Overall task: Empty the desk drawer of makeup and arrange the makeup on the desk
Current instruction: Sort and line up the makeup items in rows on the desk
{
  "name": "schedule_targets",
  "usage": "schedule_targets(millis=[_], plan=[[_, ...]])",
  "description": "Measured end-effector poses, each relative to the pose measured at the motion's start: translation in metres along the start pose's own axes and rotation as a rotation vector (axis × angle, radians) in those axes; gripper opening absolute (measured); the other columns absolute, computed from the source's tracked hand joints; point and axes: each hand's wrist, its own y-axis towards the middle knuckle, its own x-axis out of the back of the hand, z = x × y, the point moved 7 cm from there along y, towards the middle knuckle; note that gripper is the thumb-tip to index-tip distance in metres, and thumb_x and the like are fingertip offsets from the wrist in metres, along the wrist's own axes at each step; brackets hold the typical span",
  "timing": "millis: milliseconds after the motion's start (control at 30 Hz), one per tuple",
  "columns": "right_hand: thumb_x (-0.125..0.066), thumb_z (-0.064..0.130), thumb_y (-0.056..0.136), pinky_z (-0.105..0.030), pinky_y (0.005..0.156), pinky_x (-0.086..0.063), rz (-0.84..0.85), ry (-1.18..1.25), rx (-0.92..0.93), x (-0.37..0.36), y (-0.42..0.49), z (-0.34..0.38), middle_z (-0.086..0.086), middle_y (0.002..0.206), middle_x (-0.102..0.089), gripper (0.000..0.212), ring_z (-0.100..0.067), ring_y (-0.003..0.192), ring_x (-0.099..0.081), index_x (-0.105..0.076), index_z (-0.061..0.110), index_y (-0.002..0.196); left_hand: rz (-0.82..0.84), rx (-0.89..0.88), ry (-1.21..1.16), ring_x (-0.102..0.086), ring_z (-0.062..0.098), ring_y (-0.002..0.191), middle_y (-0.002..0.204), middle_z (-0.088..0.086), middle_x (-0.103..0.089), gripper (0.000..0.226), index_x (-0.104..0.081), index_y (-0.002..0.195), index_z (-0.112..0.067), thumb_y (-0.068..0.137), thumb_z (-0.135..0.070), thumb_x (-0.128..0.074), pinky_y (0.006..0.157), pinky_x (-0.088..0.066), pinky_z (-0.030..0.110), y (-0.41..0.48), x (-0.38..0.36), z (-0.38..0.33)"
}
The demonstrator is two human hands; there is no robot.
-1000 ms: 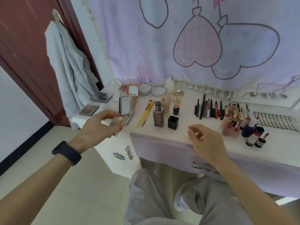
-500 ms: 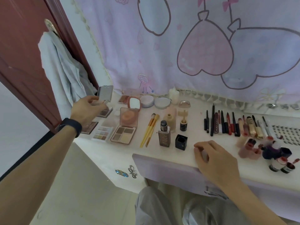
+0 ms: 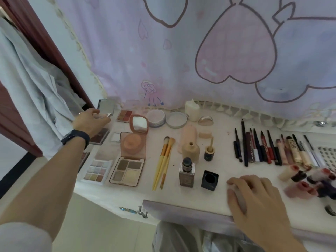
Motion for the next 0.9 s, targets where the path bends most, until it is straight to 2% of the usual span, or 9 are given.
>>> schedule_targets(millis=[133, 367, 633, 800, 900], plan=[[-0.049, 0.040, 0.088, -0.036, 0.074, -0.035, 0.060, -0.026, -0.022, -0.001, 0.000, -0.001, 0.005, 0.110, -0.055, 0.032, -0.023, 0.097, -0.049, -0.067, 0.027, 0.111, 0.017, -0.018, 0.012, -0.062, 0.035, 0.106, 0.119, 0.012, -0.068, 0.059, -0.059, 0.128, -0.020, 0.080, -0.054, -0.068, 0.085, -0.053, 0.041, 0.012, -0.015, -0.002], [-0.048, 0.040, 0.091, -0.039, 0.081, -0.040, 0.079, -0.030, -0.026, -0.001, 0.000, 0.001, 0.004, 0.116, -0.055, 0.034, -0.023, 0.104, -0.050, -0.065, 0.026, 0.116, 0.041, -0.030, -0.003, -0.059, 0.038, 0.113, 0.126, 0.015, -0.063, 0.063, -0.051, 0.131, -0.016, 0.085, -0.056, -0.067, 0.092, -0.052, 0.047, 0.017, -0.026, -0.004], [-0.046, 0.038, 0.091, -0.035, 0.083, -0.041, 0.106, -0.048, -0.026, 0.003, 0.002, 0.005, 0.004, 0.118, -0.055, 0.036, -0.021, 0.105, -0.051, -0.065, 0.025, 0.119, 0.106, -0.007, -0.103, -0.059, 0.038, 0.114, 0.130, 0.017, -0.060, 0.059, -0.049, 0.138, -0.017, 0.089, -0.042, -0.069, 0.098, -0.051, 0.049, 0.016, -0.034, 0.004], [-0.044, 0.036, 0.093, -0.039, 0.088, -0.048, 0.131, -0.029, -0.023, 0.006, 0.003, 0.010, -0.001, 0.122, -0.060, 0.039, -0.023, 0.109, -0.056, -0.067, 0.021, 0.121, 0.077, -0.046, 0.007, -0.057, 0.042, 0.114, 0.130, 0.022, -0.057, 0.061, -0.055, 0.135, -0.015, 0.087, -0.051, -0.066, 0.095, -0.051, 0.051, 0.018, -0.029, 0.003], [-0.044, 0.034, 0.094, -0.039, 0.091, -0.048, 0.135, -0.017, -0.019, 0.007, 0.002, 0.010, -0.002, 0.124, -0.061, 0.039, -0.024, 0.111, -0.058, -0.067, 0.019, 0.122, 0.083, -0.041, 0.039, -0.059, 0.041, 0.112, 0.128, 0.020, -0.061, 0.059, -0.059, 0.134, -0.017, 0.088, -0.054, -0.062, 0.096, -0.052, 0.050, 0.018, -0.032, 0.005]])
